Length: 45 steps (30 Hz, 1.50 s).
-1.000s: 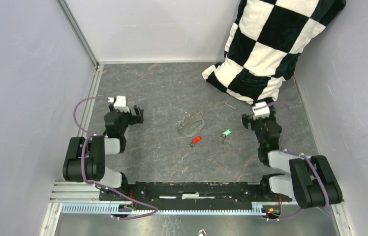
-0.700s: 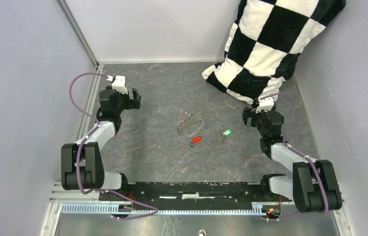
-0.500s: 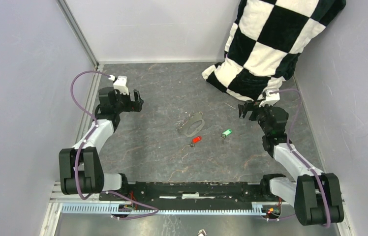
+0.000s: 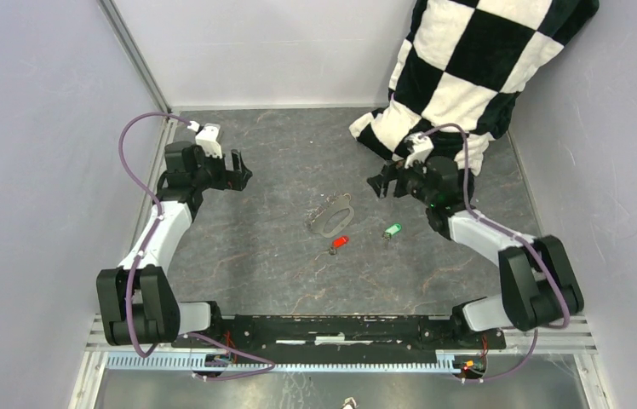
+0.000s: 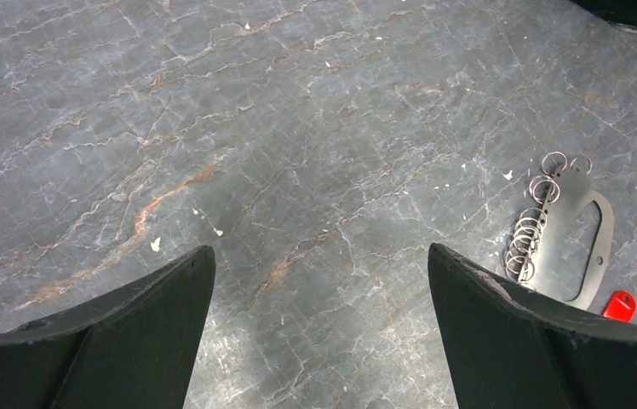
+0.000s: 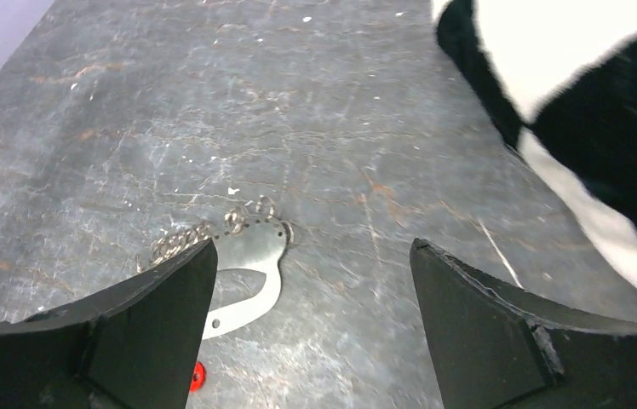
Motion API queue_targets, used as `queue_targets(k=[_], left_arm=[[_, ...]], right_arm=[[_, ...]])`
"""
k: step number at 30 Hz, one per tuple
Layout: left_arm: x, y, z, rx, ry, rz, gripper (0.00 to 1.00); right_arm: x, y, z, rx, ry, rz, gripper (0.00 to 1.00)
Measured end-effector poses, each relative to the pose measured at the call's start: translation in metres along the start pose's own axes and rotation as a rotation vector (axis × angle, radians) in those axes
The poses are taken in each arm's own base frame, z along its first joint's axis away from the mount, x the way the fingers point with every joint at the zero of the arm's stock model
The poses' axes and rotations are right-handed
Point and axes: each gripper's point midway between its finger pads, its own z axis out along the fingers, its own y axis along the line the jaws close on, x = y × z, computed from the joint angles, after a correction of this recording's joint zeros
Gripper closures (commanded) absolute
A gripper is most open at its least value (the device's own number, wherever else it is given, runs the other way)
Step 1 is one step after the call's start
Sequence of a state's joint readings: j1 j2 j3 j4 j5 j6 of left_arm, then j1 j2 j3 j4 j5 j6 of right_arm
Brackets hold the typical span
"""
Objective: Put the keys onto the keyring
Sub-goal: Pick up the keyring from the center of the board.
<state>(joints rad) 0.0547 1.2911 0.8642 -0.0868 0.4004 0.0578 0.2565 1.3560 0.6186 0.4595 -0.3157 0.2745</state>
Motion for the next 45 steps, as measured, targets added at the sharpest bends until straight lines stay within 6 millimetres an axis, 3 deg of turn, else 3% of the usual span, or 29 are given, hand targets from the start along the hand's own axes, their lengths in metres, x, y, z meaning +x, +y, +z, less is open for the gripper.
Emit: queue_targets(k=[3,7,11,14,22,28,32,35,39,45], left_arm=[[-0.001,-0.003,-0.001,0.014,0.009,-0.004,0.00],[0.000,-0.006,-0.002,0.031,0.022,-0.011,0.00],[-0.001,-0.011,-0.003,0.055,0.025,-0.013,0.00],[0.000,-0.014,-0.004,0.071,0.028,-0.015,0.00],[0.005,-0.017,-0.005,0.086,0.050,-0.026,0.00],[0.003,-0.019,-0.009,0.088,0.046,-0.024,0.00],[0.000,-0.021,-0.012,0.095,0.035,-0.019,0.04],[-0.001,-0.022,-0.012,0.102,0.033,-0.019,0.05],[-0.001,-0.023,-0.012,0.103,0.033,-0.019,0.10],[-0.001,-0.027,-0.013,0.128,0.032,-0.019,0.16]], right_arm=[[0.007,0.015,0.024,-0.048,0.051,-0.031,0.12],[0.046,0.022,0.048,-0.065,0.191,-0.036,0.18],[0.080,0.027,0.059,-0.077,0.304,-0.033,0.25],[0.092,0.032,0.065,-0.090,0.344,-0.038,0.29],[0.104,0.033,0.087,-0.107,0.385,-0.035,0.42],[0.111,0.032,0.104,-0.121,0.409,-0.022,0.61],[0.115,0.034,0.105,-0.133,0.419,-0.007,0.76],[0.116,0.036,0.104,-0.146,0.426,0.003,0.82],[0.116,0.039,0.104,-0.157,0.426,0.011,0.99],[0.115,0.042,0.104,-0.173,0.423,0.017,1.00]])
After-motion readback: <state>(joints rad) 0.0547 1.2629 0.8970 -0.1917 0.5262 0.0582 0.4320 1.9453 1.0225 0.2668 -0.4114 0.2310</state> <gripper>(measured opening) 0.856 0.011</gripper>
